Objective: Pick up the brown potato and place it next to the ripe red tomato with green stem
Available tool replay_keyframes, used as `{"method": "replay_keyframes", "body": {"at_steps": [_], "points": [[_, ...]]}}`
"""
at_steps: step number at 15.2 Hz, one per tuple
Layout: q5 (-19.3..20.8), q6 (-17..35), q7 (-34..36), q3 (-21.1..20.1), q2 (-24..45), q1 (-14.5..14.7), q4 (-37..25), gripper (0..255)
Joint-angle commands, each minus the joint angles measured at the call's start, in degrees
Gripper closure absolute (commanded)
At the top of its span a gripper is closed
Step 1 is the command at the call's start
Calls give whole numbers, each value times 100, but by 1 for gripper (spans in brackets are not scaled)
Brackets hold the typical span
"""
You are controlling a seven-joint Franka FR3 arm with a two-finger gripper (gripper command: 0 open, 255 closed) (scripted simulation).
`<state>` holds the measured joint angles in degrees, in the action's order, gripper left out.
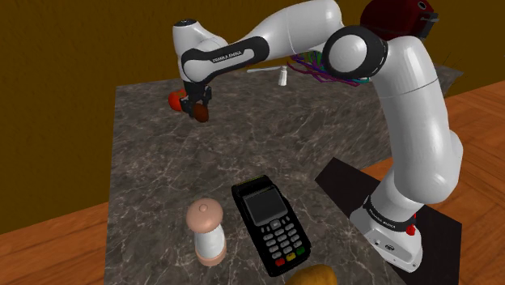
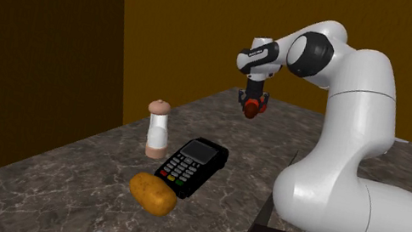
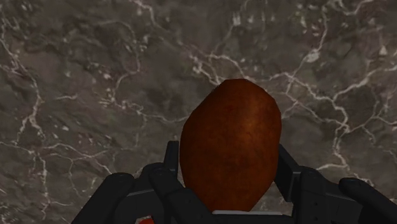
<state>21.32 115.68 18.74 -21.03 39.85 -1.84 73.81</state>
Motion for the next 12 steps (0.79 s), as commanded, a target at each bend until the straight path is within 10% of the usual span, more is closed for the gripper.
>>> {"method": "replay_keyframes", "body": {"at_steps": [1, 11, 12], "points": [[23, 126, 31, 13, 34, -4, 93, 255], [52, 256, 61, 32, 93, -4, 169, 255], [52, 256, 61, 32, 93, -4, 169, 0]]}}
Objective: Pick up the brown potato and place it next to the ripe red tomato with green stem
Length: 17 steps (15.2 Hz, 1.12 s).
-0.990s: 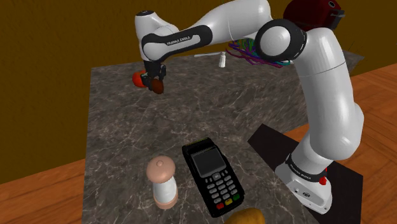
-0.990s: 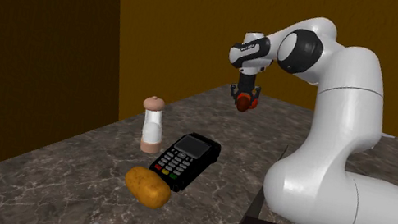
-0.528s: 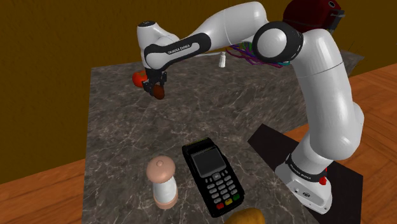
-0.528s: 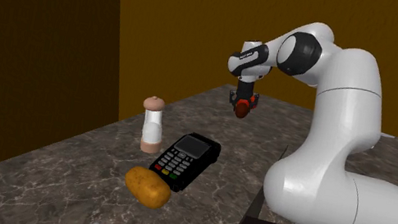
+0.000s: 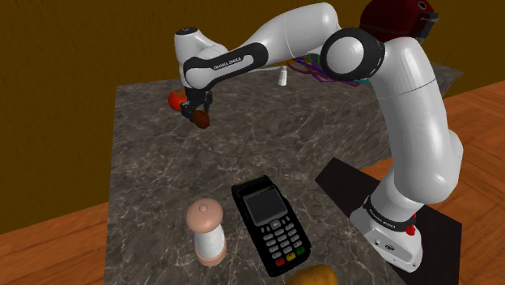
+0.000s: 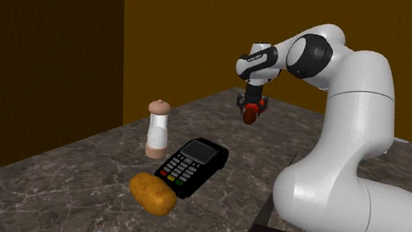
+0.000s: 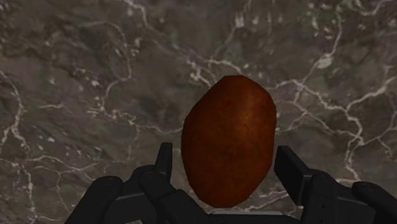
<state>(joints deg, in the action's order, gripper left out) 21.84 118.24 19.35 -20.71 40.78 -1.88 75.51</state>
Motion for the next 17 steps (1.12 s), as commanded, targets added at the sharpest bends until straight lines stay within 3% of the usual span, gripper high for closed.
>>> {"method": "replay_keyframes", "body": {"at_steps": [1, 5, 9, 17], "points": [[0, 0, 0, 0, 0, 0, 0, 0], [0, 0, 0, 0, 0, 0, 0, 0], [-121, -505, -73, -89, -319, 6, -199, 0], [-121, -505, -73, -88, -319, 7, -199, 0]]}}
